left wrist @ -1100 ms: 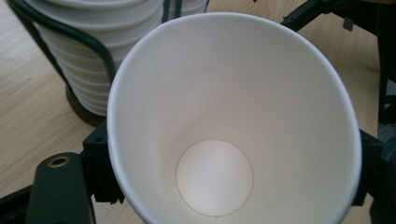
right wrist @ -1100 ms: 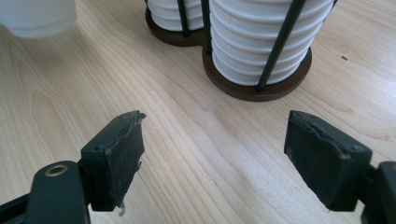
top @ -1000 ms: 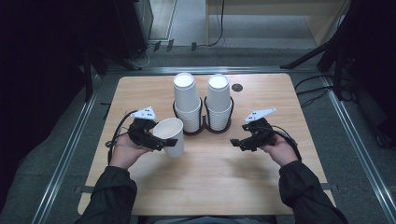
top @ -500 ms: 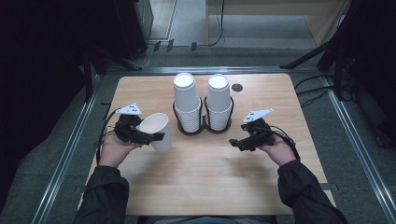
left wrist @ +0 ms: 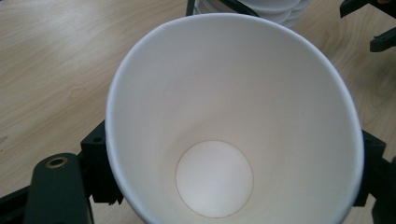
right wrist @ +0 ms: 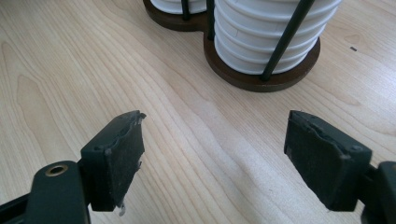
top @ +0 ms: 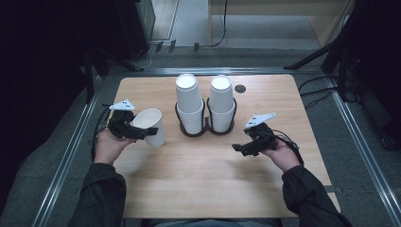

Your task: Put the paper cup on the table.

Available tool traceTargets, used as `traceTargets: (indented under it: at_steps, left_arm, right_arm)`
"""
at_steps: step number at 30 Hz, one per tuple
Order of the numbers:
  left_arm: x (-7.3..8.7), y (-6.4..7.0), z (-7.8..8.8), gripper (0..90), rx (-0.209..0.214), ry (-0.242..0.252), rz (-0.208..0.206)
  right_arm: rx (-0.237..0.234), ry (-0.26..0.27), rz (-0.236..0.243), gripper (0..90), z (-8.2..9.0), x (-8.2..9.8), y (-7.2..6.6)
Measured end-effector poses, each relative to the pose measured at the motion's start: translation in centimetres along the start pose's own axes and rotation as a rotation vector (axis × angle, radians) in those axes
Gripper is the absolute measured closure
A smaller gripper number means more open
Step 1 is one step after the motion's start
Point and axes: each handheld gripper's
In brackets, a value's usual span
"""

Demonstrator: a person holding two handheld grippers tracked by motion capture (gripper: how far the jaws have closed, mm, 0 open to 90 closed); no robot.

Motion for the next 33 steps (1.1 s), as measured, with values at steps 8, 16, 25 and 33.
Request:
traceTargets:
  at_steps: [8,16,25,33]
  left_arm:
    - [-0.3,-1.4,-0.1,17.7,-0.014,0.003,0.024]
    - [-0.8,-2.6,-0.2,17.7,-0.036,-0.003,0.038]
    - [-1.7,-3.5,-1.2,17.4,-0.063,-0.004,0.015]
    - [-1.7,-5.5,-1.5,16.9,-0.099,-0.002,0.085]
  right_arm:
    - [0.005,0.025,0.005,20.3,0.5,0.3,-0.2]
    - [0.019,0.022,-0.002,20.3,1.0,0.9,-0.3]
    - [0.035,0.025,-0.006,20.3,1.7,1.7,-0.6]
    - [0.054,0.024,-0.025,20.4,2.3,2.4,-0.5]
Point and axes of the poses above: each handheld gripper's, and its own axes: z roughly backward along the jaws, x roughly out of its underside, y roughly to its right, and after that the axes turned 2 degrees about -z, right-handed
